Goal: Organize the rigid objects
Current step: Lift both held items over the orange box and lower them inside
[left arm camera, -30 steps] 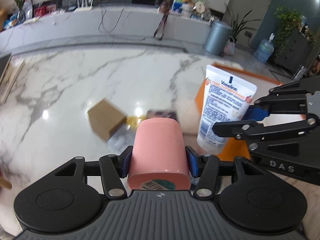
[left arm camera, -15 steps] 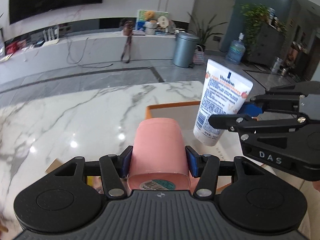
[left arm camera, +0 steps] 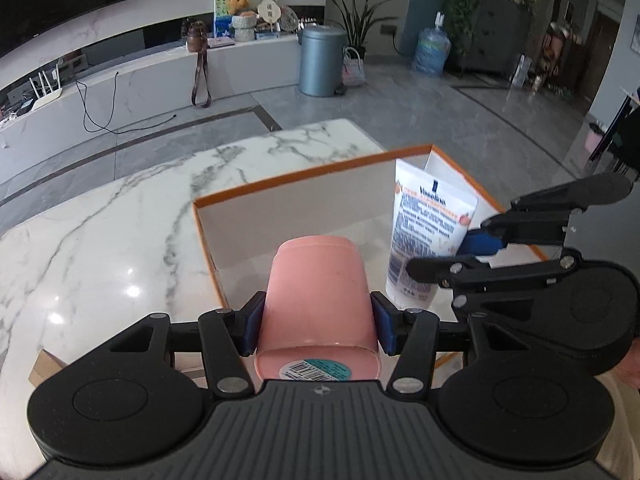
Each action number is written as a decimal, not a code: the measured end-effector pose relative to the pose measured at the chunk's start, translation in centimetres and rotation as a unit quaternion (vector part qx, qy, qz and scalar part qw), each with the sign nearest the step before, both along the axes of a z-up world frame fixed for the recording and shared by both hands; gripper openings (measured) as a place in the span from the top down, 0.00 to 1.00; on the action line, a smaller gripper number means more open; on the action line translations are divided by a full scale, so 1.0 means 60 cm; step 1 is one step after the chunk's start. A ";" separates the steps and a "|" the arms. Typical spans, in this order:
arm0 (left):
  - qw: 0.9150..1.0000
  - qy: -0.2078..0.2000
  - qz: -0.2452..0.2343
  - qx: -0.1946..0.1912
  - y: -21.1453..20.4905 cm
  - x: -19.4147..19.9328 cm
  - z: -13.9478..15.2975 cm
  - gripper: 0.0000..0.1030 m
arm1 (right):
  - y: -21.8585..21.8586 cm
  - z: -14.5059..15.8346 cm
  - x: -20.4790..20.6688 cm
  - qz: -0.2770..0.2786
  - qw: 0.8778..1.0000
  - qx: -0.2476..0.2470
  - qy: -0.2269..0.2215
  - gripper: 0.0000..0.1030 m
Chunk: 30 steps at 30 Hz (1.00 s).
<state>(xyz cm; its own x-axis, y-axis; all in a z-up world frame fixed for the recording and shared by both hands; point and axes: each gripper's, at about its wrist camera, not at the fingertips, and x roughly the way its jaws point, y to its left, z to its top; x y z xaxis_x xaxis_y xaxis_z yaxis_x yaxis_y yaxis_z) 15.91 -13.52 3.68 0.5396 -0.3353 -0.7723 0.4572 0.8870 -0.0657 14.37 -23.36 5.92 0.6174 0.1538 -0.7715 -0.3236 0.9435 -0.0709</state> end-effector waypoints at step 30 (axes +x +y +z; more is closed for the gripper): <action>0.986 0.000 -0.050 0.159 -0.067 0.019 -0.106 0.40 | -0.047 -0.120 0.034 -0.029 0.989 0.105 0.100 0.80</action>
<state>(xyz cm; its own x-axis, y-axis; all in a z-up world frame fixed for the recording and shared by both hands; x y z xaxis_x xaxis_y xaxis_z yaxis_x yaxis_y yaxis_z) 17.07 -17.57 -2.68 0.5159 -0.1265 -0.8473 0.5429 0.8134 0.2091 16.42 -26.17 -1.27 0.4686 0.2922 -0.8337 -0.2553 0.9482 0.1889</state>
